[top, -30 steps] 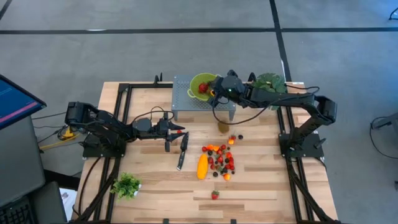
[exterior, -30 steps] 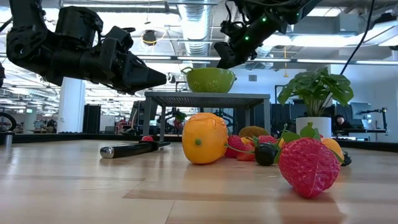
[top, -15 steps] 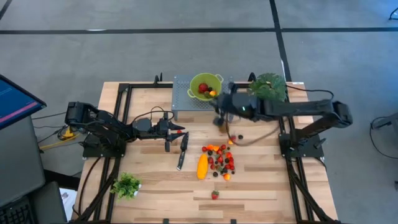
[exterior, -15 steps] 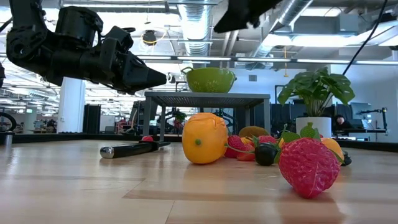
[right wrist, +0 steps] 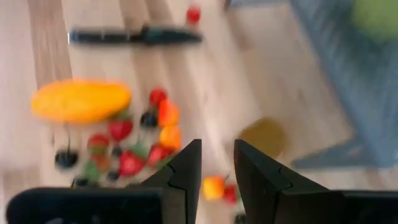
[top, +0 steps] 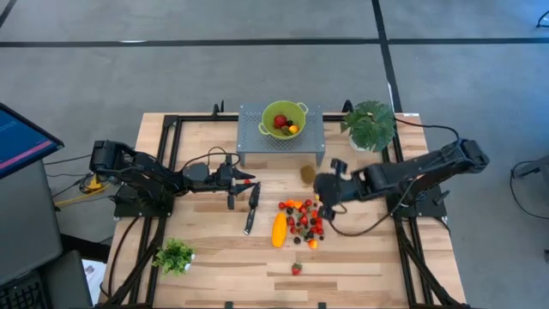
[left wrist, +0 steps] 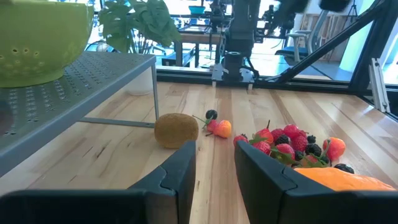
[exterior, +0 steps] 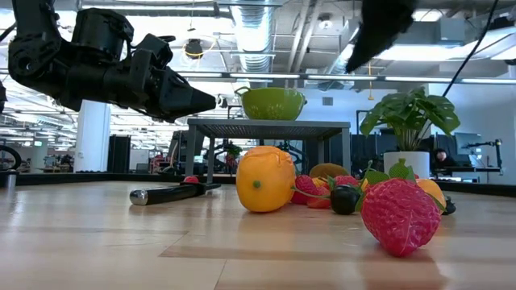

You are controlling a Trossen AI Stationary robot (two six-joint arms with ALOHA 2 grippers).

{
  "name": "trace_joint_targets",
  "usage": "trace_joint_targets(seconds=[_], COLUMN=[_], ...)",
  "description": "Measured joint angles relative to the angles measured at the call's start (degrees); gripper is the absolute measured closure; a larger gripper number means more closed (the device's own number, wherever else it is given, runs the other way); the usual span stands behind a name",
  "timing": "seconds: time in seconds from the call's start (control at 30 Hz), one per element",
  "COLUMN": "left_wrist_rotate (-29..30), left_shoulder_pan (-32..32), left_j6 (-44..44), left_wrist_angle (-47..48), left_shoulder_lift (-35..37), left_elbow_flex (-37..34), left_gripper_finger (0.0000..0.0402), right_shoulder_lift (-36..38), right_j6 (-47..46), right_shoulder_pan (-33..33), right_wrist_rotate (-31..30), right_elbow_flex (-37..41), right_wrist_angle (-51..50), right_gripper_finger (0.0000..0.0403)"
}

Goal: Pick & Place Fruit
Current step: Put the peach into the green strainer bowl on the shelf

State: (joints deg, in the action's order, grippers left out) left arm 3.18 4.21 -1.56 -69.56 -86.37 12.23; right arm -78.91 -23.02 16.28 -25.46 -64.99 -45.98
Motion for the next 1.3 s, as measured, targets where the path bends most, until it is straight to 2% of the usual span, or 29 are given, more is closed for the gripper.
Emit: trace_joint_targets(seconds=[0.23,0.4,0.53,0.73,0.87,1.13,1.2,1.3], left_wrist_rotate=[0.0,0.2,0.3,0.3,0.3,0.2,0.2,0.2], left_shoulder_pan=[0.0,0.0,0.0,0.0,0.0,0.0,0.0,0.0], left_j6=[0.0,0.0,0.0,0.0,0.0,0.0,0.0,0.0], left_wrist_angle=[0.0,0.0,0.0,0.0,0.0,0.0,0.0,0.0], left_shoulder_lift=[0.0,0.0,0.0,0.0,0.0,0.0,0.0,0.0], left_elbow_flex=[0.0,0.0,0.0,0.0,0.0,0.0,0.0,0.0], left_gripper_finger=[0.0296,0.0296,0.0296,0.0296,0.0296,0.0296,0.0296,0.0296], right_shoulder_lift=[-5.3,-9.7,-12.6,-14.5,-14.3,-10.7,-8.0,-3.2], right_j6=[-9.1,-14.9,-18.6,-24.3,-28.6,-44.2,-48.2,-53.6], right_shoulder_pan=[9.3,14.2,16.1,16.3,17.4,24.0,26.4,30.3], right_wrist_rotate=[-0.3,-6.6,-10.7,-12.5,-12.3,-12.9,-15.2,-22.1], right_elbow_flex=[-0.1,-0.1,-0.1,0.4,4.2,13.6,16.2,19.9], right_wrist_angle=[-1.8,-4.0,-7.0,-10.0,-8.3,-10.4,-11.7,-10.5], right_gripper_finger=[0.0315,0.0315,0.0315,0.0315,0.0320,0.0335,0.0336,0.0337])
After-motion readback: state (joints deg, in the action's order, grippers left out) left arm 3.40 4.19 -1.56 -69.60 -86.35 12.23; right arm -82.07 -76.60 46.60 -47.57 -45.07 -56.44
